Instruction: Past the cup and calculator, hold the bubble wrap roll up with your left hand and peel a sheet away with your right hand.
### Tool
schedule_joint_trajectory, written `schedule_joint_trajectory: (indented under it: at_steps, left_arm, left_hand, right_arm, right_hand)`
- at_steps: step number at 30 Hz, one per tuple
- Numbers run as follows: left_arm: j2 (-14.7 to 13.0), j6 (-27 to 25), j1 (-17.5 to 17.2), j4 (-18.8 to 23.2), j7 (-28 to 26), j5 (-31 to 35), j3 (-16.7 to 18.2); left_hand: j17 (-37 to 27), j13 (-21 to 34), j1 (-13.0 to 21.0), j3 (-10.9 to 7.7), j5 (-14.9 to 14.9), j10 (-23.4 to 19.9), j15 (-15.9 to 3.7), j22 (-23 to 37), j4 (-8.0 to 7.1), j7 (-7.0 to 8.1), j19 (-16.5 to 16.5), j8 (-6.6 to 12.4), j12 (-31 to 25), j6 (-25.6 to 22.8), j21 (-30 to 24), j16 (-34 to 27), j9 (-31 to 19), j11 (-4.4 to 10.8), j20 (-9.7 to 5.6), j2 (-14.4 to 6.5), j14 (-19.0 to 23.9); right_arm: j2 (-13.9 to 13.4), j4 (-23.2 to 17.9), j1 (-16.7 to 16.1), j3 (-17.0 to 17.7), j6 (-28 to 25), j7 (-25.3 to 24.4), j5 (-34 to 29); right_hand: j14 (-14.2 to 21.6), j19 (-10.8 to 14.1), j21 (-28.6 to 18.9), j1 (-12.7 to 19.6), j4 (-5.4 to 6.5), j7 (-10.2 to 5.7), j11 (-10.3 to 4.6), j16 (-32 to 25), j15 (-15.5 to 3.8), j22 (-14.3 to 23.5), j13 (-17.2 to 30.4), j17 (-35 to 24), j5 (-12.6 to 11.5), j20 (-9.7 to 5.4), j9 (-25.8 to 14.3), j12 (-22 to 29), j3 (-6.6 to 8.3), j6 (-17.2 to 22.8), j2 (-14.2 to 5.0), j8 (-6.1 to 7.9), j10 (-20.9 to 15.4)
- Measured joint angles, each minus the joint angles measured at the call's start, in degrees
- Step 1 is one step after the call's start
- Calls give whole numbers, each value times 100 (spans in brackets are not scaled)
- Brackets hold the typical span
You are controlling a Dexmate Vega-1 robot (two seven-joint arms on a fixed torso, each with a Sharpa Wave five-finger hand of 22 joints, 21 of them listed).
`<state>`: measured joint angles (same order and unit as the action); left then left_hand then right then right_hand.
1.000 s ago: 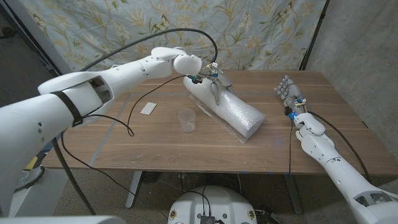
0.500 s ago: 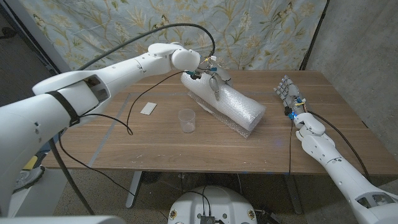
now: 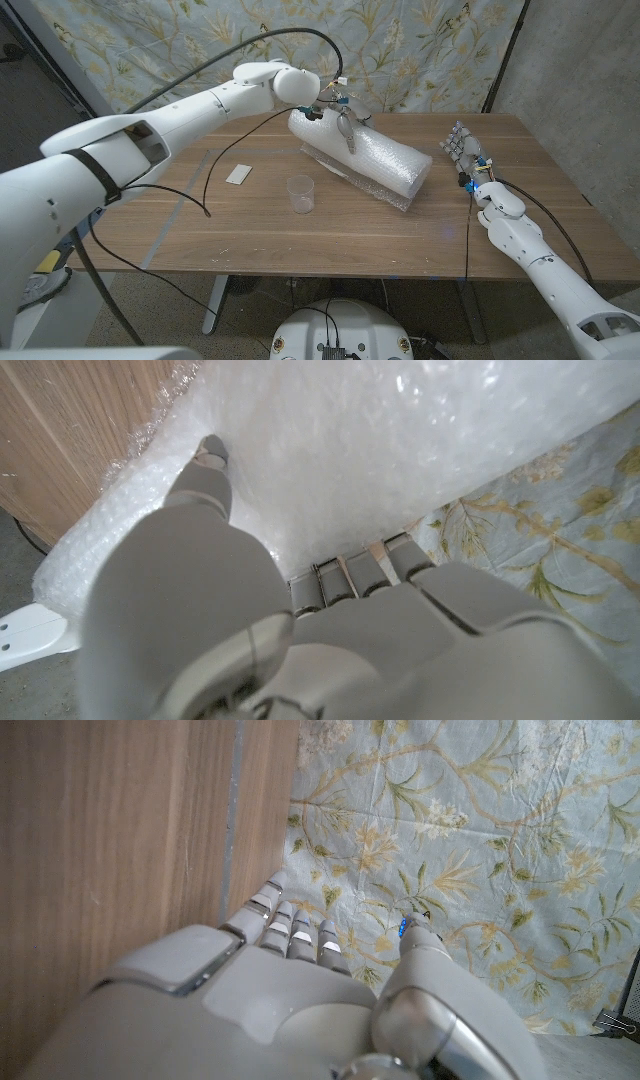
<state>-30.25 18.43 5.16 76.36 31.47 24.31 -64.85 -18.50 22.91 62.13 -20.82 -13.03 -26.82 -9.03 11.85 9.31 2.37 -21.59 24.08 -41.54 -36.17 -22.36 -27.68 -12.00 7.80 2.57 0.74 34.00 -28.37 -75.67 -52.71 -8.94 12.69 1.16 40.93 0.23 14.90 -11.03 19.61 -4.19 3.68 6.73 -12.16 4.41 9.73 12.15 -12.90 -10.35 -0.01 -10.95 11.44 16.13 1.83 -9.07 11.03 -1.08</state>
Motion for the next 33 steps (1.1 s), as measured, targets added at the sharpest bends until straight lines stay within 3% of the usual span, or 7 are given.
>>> schedule_joint_trajectory:
  at_steps: [14,33]
  left_arm:
    - [-130,-421,-377,360,-599,-233,449]
    - [-34,-1055,-930,457,-1496,-888,909]
  left_hand:
    - [5,2,-9,0,1,-1,-21,-15,0,2,22,0,10,-21,0,19,0,1,-22,-8,22]
    - [-35,7,-9,24,-12,-106,-29,-14,-23,-4,84,0,-30,-124,0,41,0,0,-22,-9,154]
  right_arm:
    - [-101,-219,-101,21,-158,-3,-7]
    - [-229,-463,-186,23,-393,-18,-47]
  right_hand:
    - [0,0,0,0,-1,22,0,0,0,0,0,0,0,0,0,0,1,22,0,0,0]
    - [-31,0,0,0,-16,21,0,0,-29,0,0,0,0,0,0,22,16,22,0,0,0]
